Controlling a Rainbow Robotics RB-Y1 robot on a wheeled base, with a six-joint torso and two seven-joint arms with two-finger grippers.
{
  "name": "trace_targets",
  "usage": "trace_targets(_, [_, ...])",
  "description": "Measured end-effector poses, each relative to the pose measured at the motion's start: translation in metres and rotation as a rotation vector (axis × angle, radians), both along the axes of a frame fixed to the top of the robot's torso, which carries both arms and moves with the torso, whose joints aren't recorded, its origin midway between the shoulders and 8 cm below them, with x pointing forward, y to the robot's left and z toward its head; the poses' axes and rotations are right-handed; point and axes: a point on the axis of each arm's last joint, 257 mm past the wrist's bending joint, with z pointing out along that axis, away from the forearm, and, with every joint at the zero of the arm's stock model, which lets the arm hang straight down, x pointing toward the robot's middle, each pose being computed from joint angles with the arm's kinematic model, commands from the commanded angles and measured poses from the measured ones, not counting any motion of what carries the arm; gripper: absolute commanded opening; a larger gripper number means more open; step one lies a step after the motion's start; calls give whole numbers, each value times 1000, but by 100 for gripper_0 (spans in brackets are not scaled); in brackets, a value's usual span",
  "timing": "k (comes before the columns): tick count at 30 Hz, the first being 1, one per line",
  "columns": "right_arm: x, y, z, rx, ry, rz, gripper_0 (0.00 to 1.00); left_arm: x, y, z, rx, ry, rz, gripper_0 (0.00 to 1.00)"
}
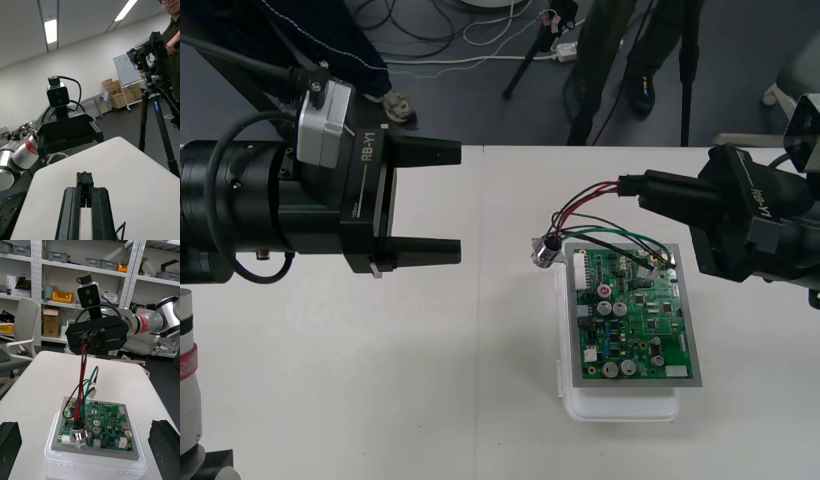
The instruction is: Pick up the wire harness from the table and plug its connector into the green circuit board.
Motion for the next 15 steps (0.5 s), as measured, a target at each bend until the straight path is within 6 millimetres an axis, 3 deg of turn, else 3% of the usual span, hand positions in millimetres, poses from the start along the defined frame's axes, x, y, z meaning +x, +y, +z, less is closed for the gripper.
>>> trace_targets(8, [-14,16,-1,-29,-37,-21,0,3,-12,-21,6,89,-39,100])
trace_targets(15, [-26,22,-14,-71,-57,-17,0,-1,-25,-21,3,96,-64,100])
